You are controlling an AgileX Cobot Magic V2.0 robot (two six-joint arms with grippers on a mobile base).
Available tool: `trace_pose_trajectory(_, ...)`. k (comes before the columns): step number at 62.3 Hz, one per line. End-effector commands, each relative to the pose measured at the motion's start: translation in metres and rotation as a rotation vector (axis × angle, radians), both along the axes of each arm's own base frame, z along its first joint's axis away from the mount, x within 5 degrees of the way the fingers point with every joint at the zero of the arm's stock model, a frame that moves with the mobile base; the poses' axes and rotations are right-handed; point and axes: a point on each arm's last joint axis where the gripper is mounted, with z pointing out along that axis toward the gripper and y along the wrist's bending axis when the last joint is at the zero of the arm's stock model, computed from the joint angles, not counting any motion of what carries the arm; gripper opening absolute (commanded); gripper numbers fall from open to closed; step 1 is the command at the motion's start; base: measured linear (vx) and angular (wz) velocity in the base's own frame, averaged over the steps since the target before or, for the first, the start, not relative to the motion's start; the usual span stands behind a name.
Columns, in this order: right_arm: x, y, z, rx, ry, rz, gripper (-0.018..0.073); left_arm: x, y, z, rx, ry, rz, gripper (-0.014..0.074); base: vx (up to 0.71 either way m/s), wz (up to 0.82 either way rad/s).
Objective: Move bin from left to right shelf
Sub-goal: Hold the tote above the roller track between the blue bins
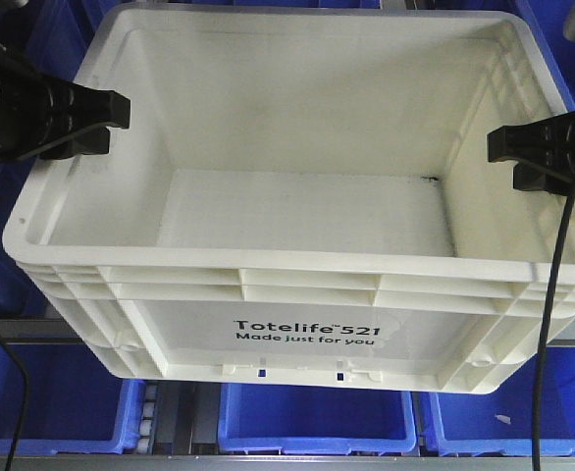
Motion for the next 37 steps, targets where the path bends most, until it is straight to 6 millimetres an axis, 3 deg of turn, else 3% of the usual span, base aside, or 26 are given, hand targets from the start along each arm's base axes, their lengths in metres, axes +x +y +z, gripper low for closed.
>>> trace_pose_trajectory(1, 0.0002, -0.0056, 0.0272, -0.016, -0.192, 0.006, -0.0001, -0.0038, 0.0055, 0.0282, -0.018, -0.176, -0.001, -0.0006, 0.07, 0.01)
trace_pose_trajectory(37, 0.0002, -0.0056, 0.0272, -0.016, -0.192, 0.006, -0.0001, -0.0038, 0.0055, 0.0282, -0.018, -0.176, -0.001, -0.0006, 0.06, 0.01)
